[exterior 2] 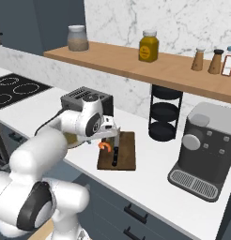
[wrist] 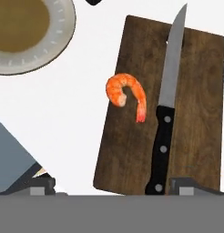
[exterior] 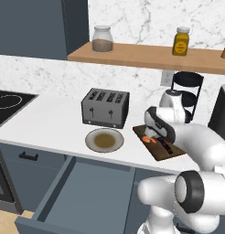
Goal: Pick up the knife from the drawer and place it on the cutting board. Then place the meat from the plate to the cutting board.
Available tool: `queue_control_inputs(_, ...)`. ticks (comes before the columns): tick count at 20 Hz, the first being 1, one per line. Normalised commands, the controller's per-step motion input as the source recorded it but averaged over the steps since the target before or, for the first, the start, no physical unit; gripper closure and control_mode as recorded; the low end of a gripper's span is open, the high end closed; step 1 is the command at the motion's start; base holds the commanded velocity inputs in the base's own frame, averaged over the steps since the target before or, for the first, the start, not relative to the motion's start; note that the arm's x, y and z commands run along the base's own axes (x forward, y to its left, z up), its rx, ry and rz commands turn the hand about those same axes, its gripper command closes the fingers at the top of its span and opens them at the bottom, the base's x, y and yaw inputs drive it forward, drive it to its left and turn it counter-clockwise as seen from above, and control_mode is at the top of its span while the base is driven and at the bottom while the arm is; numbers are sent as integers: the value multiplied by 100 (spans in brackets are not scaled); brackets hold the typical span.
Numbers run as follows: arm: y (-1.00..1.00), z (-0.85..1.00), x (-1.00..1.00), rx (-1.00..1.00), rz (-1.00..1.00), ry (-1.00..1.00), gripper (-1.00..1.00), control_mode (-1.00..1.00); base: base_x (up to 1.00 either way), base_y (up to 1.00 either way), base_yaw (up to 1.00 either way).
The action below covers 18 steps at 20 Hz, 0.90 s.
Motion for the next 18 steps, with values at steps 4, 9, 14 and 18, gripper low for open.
queue_control_inputs(4,52,0,-74,0,0,-8,-100,-100,0,0,0)
queue_control_inputs(9,47,41,-54,0,0,-13,-100,-100,0,0,0)
queue_control_inputs(14,11,98,-58,0,0,-15,-100,-100,0,0,0)
queue_control_inputs(18,6,100,-64,0,0,-17,-100,-100,0,0,0)
